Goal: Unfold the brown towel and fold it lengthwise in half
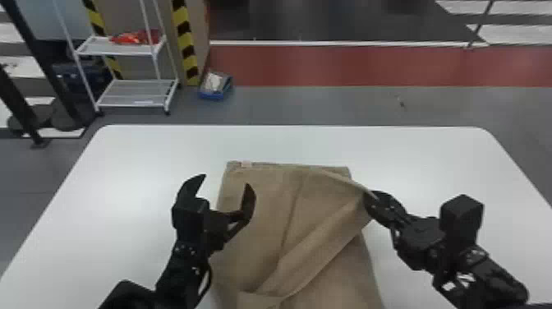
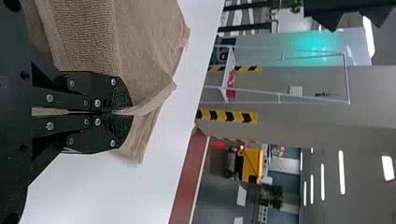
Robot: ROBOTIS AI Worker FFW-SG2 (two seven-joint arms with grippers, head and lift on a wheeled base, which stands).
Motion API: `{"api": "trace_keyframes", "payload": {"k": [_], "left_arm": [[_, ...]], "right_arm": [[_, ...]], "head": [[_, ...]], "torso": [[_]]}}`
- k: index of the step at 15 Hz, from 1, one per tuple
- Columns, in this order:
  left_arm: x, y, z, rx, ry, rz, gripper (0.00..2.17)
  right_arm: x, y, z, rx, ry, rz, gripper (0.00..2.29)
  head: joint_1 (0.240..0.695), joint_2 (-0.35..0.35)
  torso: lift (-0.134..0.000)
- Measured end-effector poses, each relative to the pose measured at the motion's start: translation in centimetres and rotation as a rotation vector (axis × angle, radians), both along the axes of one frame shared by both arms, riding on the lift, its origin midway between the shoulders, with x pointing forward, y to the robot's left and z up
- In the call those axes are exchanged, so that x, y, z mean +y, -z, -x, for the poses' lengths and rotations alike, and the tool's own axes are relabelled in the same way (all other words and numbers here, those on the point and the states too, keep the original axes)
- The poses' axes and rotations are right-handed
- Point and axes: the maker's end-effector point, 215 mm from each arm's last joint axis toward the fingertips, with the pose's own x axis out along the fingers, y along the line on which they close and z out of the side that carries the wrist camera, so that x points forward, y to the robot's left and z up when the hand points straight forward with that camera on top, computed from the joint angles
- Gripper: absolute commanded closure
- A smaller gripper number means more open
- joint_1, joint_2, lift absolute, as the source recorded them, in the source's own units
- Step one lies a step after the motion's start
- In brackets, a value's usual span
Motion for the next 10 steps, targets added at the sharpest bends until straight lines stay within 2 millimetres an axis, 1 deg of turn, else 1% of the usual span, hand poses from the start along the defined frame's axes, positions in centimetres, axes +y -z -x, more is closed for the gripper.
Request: {"api": "trace_keyframes", "payload": {"k": [1,2,4,5,6,7,8,9,10], "left_arm": [[0.3,-0.2,-0.2,-0.004,-0.002,-0.001,0.07],[0.5,-0.5,-0.4,-0.009,-0.001,-0.002,0.07],[1.0,-0.5,-0.9,-0.009,0.001,-0.004,0.07],[1.2,-0.5,-1.1,-0.008,0.0,-0.003,0.07],[1.0,-0.5,-1.3,-0.006,0.003,-0.001,0.07],[0.6,-0.3,-1.4,-0.004,0.01,0.0,0.07],[0.0,-0.1,-1.5,0.001,0.022,0.0,0.07],[-0.6,0.2,-1.6,0.006,0.033,-0.002,0.07],[-1.1,0.4,-1.6,0.011,0.045,-0.003,0.07]], "right_arm": [[-3.9,-0.5,-0.4,-0.008,0.081,-0.001,1.11],[-7.9,-0.9,-0.6,-0.015,0.169,-0.005,1.11],[-14.8,-1.8,-0.5,-0.036,0.325,-0.019,1.11],[-18.2,-2.5,-0.2,-0.049,0.406,-0.025,1.11],[-21.5,-3.0,0.3,-0.061,0.489,-0.026,1.11],[-24.4,-3.3,0.9,-0.067,0.563,-0.023,1.11],[-27.7,-3.6,1.8,-0.072,0.657,-0.015,1.11],[-31.0,-3.7,2.8,-0.074,0.756,-0.003,1.11],[-33.3,-3.5,3.7,-0.066,0.826,0.006,1.11]], "head": [[0.695,-0.063],[0.695,-0.124],[0.695,-0.185],[0.695,-0.238],[0.695,-0.263],[0.695,-0.295],[0.695,-0.35],[0.695,-0.35],[0.695,-0.35]], "torso": [[-0.119],[-0.119],[-0.119],[-0.119],[-0.119],[-0.119],[-0.119],[-0.119],[-0.119]]}}
